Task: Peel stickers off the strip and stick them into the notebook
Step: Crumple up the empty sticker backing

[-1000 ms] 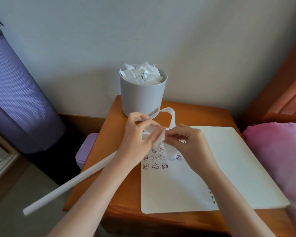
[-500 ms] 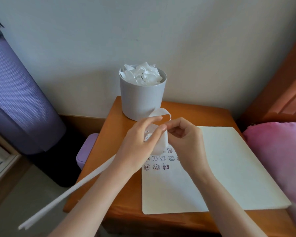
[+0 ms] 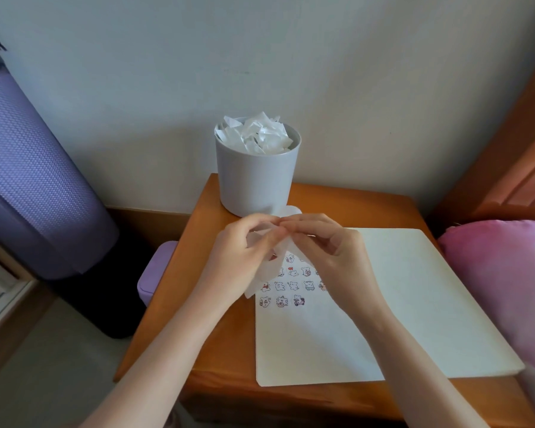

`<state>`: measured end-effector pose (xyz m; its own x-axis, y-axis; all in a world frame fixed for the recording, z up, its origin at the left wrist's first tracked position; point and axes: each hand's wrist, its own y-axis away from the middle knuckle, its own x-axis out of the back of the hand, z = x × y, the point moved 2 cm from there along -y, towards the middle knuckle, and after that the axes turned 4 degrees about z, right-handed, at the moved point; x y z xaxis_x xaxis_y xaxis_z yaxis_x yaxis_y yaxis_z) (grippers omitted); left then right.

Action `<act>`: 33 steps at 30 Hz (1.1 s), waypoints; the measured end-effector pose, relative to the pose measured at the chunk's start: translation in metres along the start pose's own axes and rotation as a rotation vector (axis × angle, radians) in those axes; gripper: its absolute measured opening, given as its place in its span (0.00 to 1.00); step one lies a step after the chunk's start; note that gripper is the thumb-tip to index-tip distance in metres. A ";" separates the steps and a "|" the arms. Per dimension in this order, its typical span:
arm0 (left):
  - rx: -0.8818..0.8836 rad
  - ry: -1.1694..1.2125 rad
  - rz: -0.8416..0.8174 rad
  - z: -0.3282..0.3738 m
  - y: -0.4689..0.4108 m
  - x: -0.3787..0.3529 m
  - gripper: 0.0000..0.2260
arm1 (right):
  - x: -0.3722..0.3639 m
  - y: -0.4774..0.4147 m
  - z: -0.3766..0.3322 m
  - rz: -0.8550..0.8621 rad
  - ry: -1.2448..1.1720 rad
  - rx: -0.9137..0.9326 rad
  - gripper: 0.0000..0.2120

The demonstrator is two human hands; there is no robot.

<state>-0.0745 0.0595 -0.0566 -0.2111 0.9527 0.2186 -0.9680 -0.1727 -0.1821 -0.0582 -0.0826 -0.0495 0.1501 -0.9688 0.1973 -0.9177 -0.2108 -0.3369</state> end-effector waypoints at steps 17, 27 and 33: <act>-0.106 -0.012 0.110 0.003 0.001 -0.002 0.02 | 0.004 0.001 0.004 -0.004 0.136 -0.113 0.14; -0.088 0.089 0.328 -0.003 -0.002 0.000 0.04 | -0.007 0.010 -0.003 -0.157 0.161 -0.138 0.25; -0.078 -0.008 0.364 -0.005 -0.004 0.001 0.06 | -0.008 0.019 -0.002 -0.247 0.502 -0.013 0.31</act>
<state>-0.0699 0.0628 -0.0600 -0.5410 0.8303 0.1338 -0.8161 -0.4798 -0.3221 -0.0773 -0.0787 -0.0553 0.1700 -0.7090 0.6844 -0.8825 -0.4186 -0.2145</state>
